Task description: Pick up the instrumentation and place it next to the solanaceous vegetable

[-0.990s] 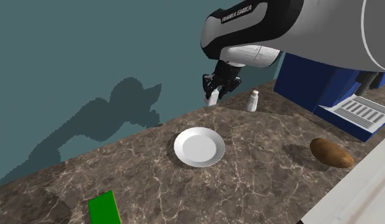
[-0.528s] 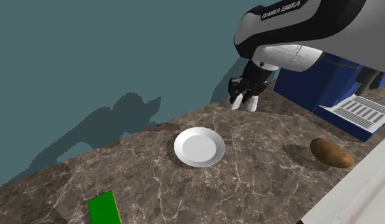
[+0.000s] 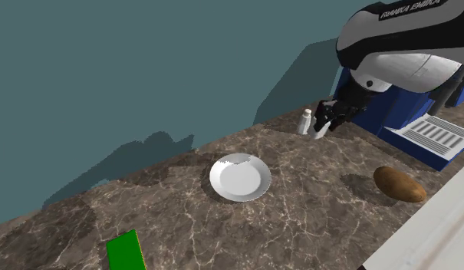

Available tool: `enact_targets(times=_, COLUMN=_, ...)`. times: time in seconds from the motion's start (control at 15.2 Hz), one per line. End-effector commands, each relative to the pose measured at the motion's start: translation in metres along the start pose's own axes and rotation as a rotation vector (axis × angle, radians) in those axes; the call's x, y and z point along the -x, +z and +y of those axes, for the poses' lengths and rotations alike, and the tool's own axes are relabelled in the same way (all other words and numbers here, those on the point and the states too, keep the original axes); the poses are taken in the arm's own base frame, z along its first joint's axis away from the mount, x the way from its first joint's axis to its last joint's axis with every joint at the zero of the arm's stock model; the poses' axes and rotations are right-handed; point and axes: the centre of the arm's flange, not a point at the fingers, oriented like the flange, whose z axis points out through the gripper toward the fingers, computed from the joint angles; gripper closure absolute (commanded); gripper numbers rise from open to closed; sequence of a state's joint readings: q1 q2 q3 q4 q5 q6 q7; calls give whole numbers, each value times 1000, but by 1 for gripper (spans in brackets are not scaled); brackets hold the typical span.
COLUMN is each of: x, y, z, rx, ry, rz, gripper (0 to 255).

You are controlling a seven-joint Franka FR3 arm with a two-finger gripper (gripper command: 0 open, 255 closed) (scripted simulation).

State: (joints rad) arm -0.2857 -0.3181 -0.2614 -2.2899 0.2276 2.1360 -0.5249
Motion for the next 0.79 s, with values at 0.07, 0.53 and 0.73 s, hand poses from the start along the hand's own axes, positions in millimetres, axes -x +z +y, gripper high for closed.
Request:
enact_targets(times=0.07, x=20, y=-11, z=34, rx=-1, ry=-1, rz=0, gripper=255)
enact_targets(times=0.53, x=66, y=-39, z=112, rx=-1, ry=-1, rz=0, gripper=255)
enact_targets(times=0.73, x=70, y=-24, z=115, rx=-1, ry=-1, rz=0, gripper=255)
